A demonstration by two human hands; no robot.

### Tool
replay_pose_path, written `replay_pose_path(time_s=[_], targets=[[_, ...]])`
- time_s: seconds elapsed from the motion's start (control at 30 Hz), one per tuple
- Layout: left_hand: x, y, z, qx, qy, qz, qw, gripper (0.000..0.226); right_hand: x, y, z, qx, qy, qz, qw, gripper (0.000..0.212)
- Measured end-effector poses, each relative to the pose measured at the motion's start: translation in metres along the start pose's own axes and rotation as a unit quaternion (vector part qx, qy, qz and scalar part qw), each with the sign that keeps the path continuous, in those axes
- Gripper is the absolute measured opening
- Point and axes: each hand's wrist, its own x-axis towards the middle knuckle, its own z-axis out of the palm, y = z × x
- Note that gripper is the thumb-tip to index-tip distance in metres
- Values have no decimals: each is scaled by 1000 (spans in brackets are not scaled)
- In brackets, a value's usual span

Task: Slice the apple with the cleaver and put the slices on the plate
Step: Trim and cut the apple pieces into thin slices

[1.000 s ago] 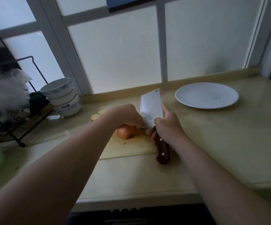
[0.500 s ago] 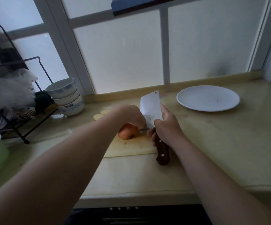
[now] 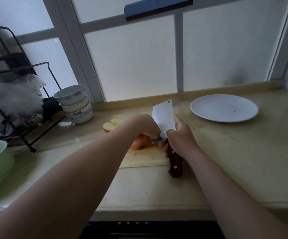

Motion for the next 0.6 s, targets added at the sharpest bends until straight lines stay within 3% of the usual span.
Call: replay_pose_path(time_s=[0.6], targets=[[1, -4, -1, -6, 7, 13, 1000, 13, 2, 1, 1, 3, -3, 12, 1000, 82]])
